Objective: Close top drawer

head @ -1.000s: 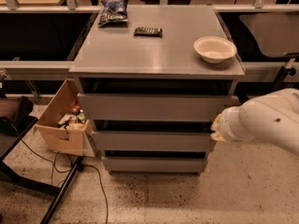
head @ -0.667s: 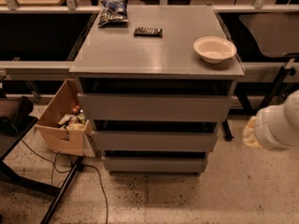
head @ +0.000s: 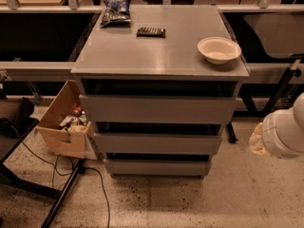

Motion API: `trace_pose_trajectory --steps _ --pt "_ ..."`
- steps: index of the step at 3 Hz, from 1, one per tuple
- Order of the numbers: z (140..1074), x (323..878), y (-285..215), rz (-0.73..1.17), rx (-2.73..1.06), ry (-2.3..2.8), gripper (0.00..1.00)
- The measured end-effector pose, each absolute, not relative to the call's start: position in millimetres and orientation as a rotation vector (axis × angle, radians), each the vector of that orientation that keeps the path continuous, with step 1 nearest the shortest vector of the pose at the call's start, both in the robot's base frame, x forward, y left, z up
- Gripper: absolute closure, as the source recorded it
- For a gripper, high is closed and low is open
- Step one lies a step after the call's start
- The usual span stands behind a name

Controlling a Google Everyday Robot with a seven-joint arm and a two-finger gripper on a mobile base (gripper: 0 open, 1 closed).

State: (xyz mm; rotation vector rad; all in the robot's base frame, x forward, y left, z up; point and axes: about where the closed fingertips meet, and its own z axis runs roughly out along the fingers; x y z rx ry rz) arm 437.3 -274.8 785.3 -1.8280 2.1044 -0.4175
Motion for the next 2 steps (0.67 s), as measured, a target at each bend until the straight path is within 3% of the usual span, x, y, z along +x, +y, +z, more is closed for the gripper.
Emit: trace_pose_trajectory --steps 1,2 --pt "785.3 437.3 -274.8 -0.418 -1.828 2.104 0.45" --pt "785.3 437.3 -274.8 -0.418 -1.828 2.104 0.14"
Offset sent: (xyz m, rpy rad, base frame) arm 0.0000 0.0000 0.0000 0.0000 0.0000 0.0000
